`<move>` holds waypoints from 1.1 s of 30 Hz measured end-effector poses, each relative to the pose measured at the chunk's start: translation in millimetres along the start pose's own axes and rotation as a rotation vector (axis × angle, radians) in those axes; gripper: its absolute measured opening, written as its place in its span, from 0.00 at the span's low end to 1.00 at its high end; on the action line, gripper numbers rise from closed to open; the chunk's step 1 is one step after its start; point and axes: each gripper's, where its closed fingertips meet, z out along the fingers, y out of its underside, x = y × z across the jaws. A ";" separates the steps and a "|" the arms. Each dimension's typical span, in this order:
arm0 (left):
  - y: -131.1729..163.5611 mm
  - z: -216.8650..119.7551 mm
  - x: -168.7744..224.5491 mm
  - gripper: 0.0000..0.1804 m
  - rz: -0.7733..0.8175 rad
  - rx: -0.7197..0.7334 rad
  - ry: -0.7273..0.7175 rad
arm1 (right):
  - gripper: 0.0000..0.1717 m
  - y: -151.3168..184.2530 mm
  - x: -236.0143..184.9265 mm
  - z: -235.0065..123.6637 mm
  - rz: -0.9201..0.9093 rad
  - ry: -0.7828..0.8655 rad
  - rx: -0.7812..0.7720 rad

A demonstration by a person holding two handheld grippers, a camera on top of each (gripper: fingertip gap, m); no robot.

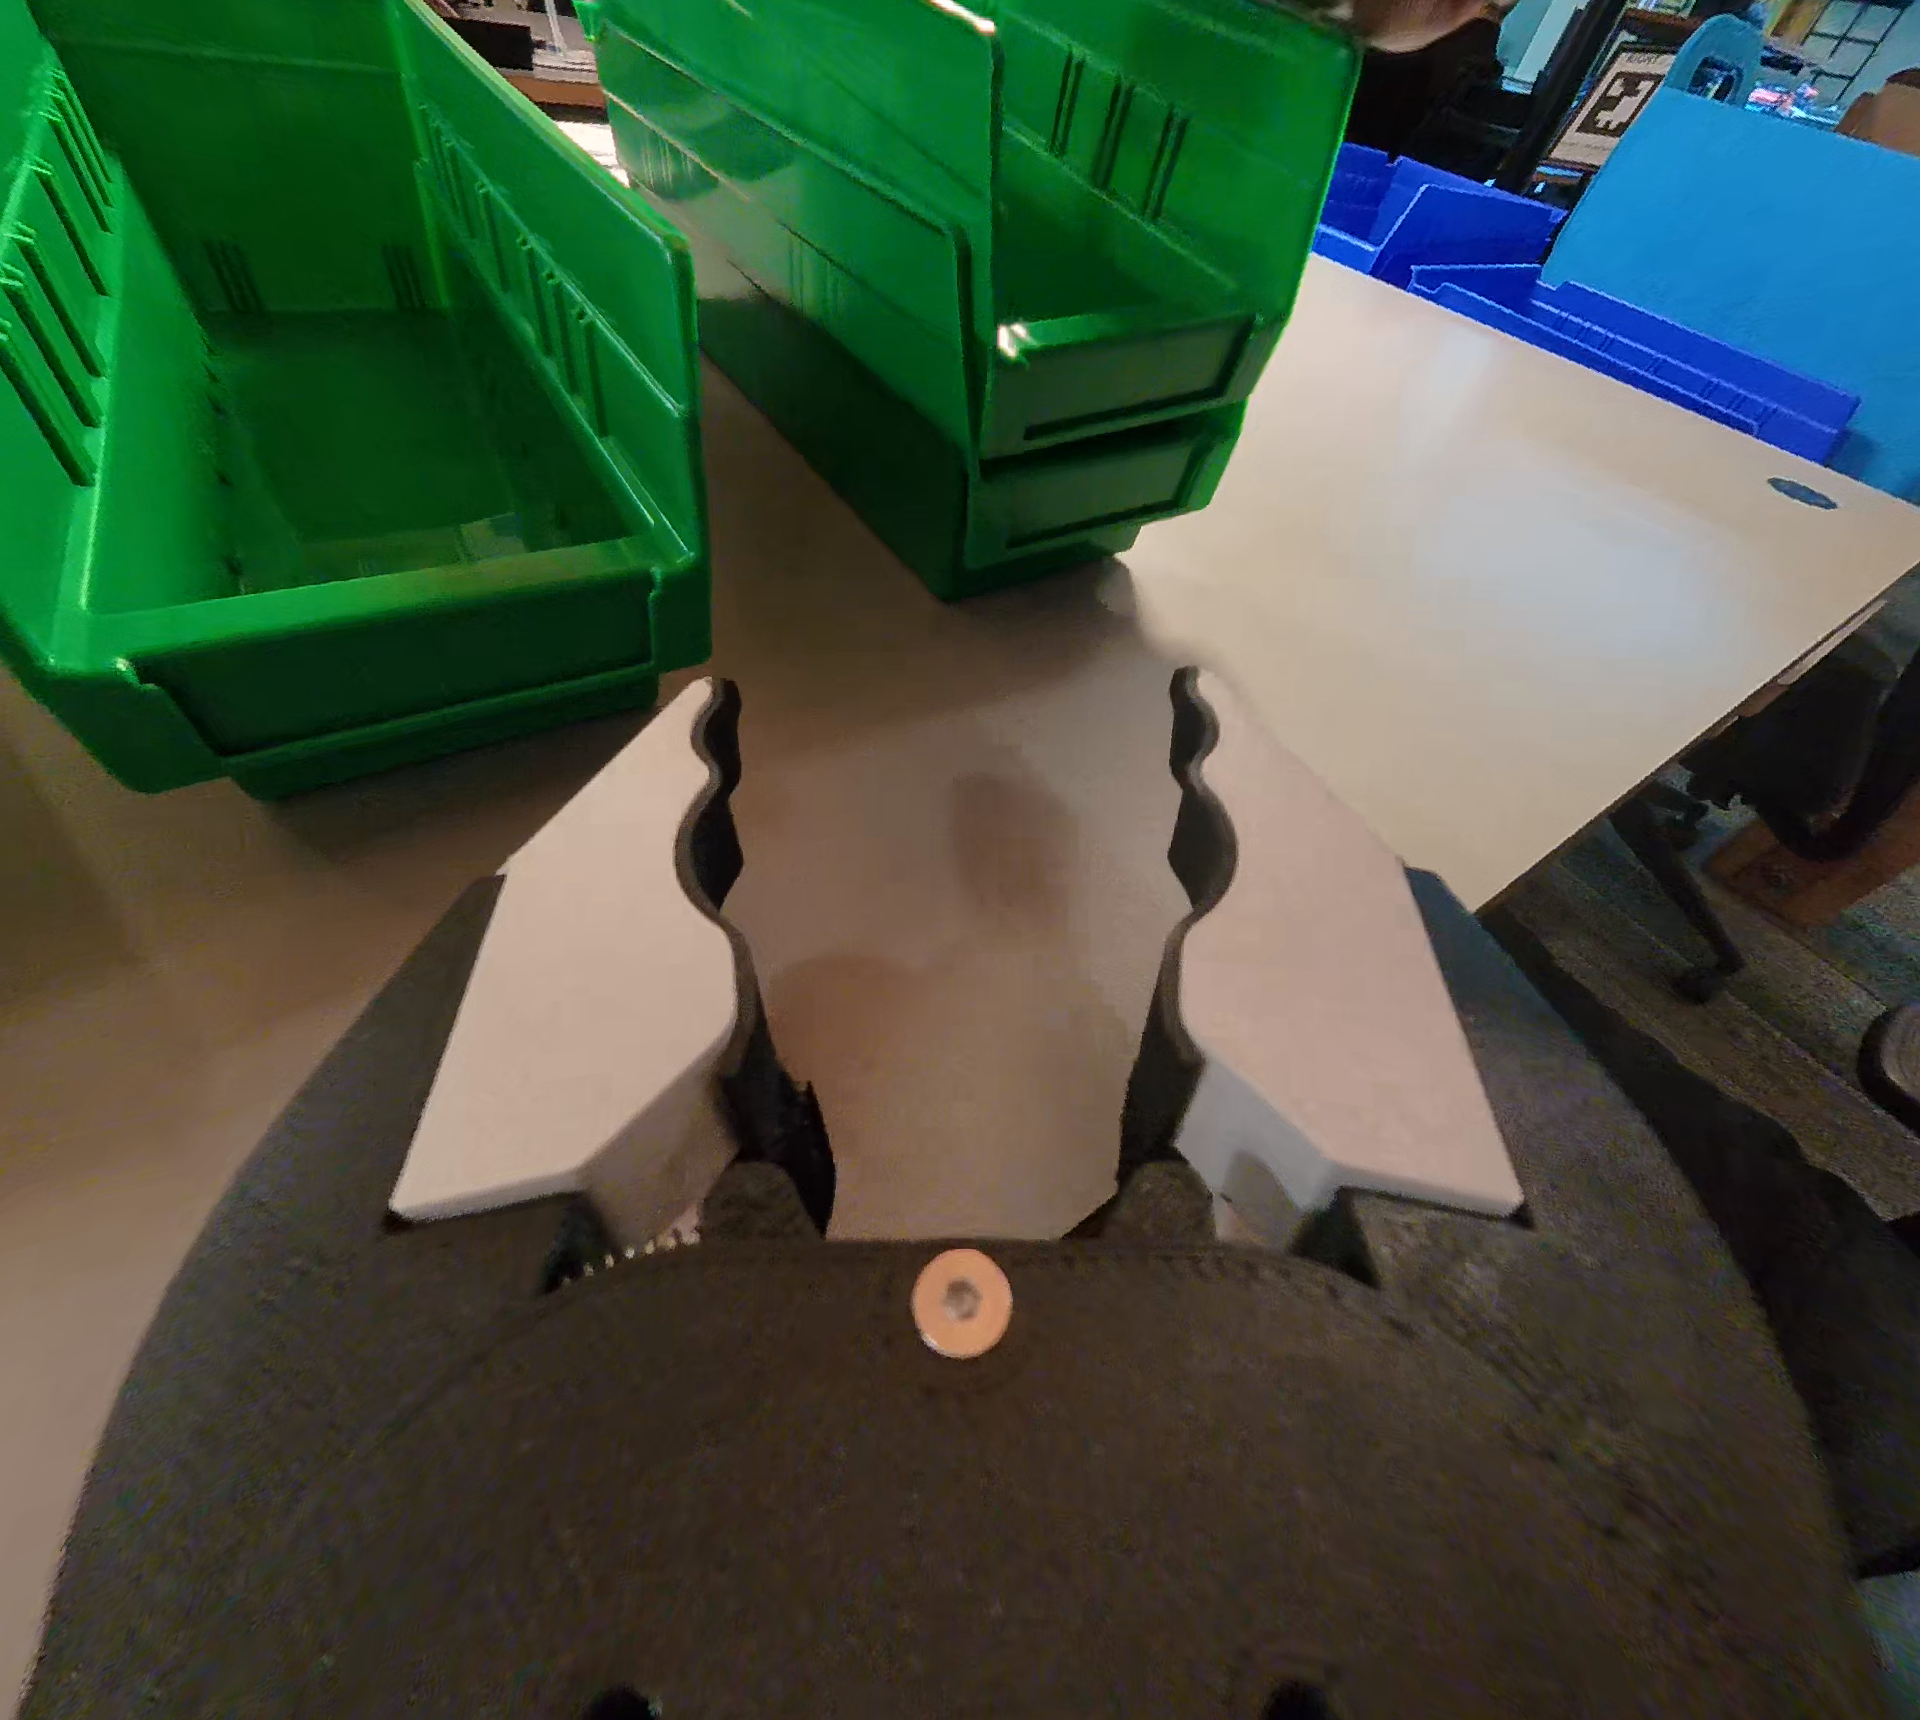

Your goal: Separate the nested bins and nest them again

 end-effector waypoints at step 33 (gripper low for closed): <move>-113.0 53.8 -148.3 0.75 0.004 -0.449 -0.448 | 0.70 138.5 108.0 -56.9 -0.009 -0.309 0.512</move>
